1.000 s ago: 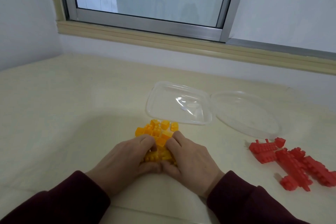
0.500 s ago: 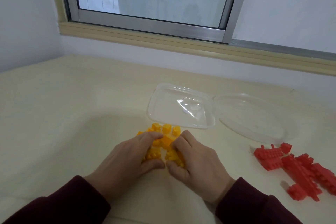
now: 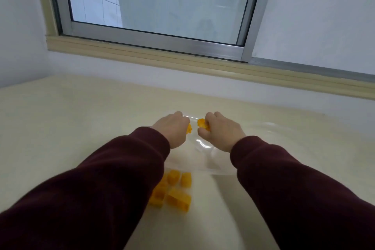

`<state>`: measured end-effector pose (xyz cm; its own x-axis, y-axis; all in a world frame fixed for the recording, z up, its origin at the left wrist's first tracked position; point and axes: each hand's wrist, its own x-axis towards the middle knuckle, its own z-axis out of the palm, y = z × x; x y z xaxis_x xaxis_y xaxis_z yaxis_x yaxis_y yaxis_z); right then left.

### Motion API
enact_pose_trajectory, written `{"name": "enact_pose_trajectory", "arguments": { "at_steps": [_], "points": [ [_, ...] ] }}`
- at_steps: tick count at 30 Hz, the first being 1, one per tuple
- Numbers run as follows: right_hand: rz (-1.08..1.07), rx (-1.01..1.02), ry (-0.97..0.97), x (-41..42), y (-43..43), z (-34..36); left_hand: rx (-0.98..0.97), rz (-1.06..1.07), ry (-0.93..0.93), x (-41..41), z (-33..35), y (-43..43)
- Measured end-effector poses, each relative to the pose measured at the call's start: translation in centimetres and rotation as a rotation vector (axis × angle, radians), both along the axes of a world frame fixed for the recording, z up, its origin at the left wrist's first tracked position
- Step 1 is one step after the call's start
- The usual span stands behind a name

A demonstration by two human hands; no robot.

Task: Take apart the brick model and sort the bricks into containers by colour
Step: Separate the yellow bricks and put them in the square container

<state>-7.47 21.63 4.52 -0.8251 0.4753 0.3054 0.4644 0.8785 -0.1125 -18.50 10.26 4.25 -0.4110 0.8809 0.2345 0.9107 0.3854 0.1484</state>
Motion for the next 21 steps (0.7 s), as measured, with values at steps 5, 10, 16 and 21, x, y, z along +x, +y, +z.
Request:
{"name": "enact_pose_trajectory", "arguments": {
  "at_steps": [5,10,16,21],
  "points": [
    [0.014,0.033,-0.061,-2.4,0.9,-1.8,-0.040,-0.011,0.026,-1.3,-1.6,2.1],
    [-0.008,0.052,-0.023,-2.8,1.3,-3.1,-0.017,0.018,0.072,-1.8,-2.1,2.3],
    [-0.089,0.056,-0.154,-2.2,1.4,-2.9,-0.003,-0.004,0.040,-1.9,-2.0,1.8],
    [-0.099,-0.072,-0.169,-1.3,0.4,-1.5,0.045,-0.008,-0.026,-1.6,-1.1,0.4]
  ]
}}
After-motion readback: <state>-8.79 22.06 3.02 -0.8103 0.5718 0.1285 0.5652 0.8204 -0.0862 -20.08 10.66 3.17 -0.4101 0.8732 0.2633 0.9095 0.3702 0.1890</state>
